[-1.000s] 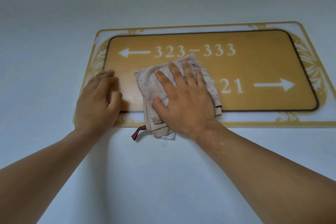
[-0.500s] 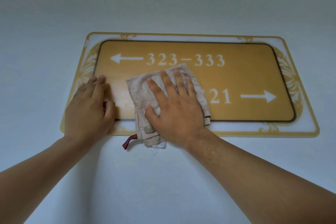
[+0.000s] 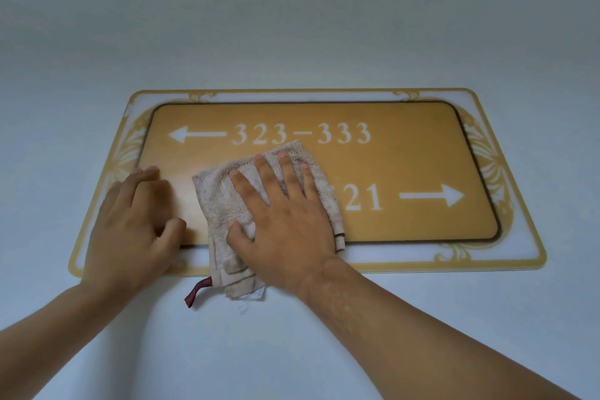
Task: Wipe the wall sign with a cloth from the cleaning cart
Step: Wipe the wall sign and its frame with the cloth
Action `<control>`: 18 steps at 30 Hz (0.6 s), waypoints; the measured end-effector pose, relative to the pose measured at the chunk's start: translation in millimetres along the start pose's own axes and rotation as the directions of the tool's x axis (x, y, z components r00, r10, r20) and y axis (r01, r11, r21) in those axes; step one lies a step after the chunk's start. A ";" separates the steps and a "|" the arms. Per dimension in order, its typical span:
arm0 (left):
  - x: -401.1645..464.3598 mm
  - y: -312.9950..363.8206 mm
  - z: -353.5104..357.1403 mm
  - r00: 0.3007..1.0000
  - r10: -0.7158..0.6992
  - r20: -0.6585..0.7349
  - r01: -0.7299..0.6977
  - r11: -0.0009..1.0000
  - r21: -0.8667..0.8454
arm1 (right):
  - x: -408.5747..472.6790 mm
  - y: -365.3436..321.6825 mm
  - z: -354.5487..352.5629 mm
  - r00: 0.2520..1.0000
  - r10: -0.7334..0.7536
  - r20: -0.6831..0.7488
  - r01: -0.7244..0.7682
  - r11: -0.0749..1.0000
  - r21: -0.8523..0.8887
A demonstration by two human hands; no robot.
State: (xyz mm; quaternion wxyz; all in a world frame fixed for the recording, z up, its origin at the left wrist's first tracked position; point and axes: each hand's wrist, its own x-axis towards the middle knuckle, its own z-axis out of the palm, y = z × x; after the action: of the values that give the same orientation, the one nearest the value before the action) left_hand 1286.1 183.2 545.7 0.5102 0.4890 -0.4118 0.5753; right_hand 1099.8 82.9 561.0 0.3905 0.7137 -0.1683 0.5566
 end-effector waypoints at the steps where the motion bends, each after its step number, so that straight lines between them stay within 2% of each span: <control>1: -1.9 4.6 1.5 1.000 -0.027 0.008 0.027 1.000 -0.003 | -0.9 0.1 0.4 1.000 -0.003 -0.001 0.003 1.000 -0.002; 5: -5.4 14.2 7.6 0.996 -0.094 -0.002 0.094 0.995 0.044 | -2.0 -1.1 1.9 1.000 -0.013 -0.010 0.014 0.999 0.033; 11: -5.1 16.6 7.6 0.995 -0.094 0.012 0.094 0.994 0.049 | -8.2 16.3 -2.2 0.999 -0.035 0.006 0.035 0.999 0.020; 18: -2.1 15.8 11.2 0.991 -0.121 -0.052 0.122 0.992 0.029 | -9.1 23.1 -4.6 0.999 -0.041 0.007 0.041 0.998 0.044</control>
State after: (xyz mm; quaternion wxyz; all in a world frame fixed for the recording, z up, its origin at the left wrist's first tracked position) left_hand 1272.0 169.7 546.0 0.5464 0.5068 -0.3591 0.5618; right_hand 1078.2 69.9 561.5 0.3853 0.7276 -0.1430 0.5492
